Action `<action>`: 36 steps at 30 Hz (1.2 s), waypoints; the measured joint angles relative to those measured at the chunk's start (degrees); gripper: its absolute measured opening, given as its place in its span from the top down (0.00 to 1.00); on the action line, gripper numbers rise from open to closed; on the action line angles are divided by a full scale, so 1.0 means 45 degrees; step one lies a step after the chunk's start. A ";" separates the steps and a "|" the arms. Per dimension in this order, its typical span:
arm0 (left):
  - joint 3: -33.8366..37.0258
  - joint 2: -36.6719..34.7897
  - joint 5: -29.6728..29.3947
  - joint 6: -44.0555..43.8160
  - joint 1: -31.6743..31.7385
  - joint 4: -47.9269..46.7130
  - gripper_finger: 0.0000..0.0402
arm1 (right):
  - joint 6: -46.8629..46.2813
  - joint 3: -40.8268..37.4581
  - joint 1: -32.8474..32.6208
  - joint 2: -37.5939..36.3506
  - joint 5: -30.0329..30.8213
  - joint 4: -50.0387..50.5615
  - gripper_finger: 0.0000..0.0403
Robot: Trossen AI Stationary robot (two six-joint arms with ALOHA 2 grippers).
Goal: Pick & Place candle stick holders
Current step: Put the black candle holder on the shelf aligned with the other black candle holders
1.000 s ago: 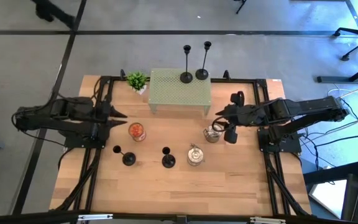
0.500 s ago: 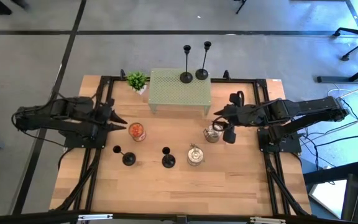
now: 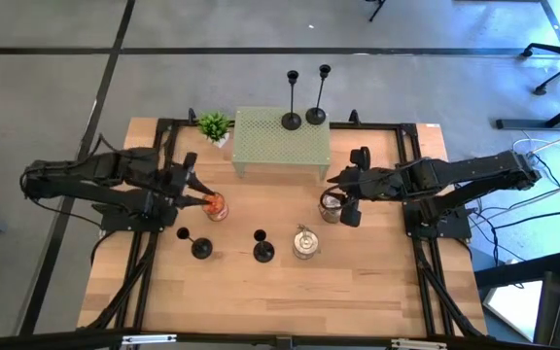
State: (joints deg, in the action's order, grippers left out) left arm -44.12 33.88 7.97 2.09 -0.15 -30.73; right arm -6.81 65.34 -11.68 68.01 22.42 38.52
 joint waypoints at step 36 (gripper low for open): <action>0.2842 -0.0747 0.3156 -0.3764 -0.0591 -0.3724 0.75 | 0.0377 0.0000 -0.0005 0.0101 -0.0036 -0.0207 0.61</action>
State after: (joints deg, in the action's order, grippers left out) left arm -31.33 30.52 22.17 -14.85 -2.81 -47.48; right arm -5.12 65.34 -11.70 68.47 22.26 37.59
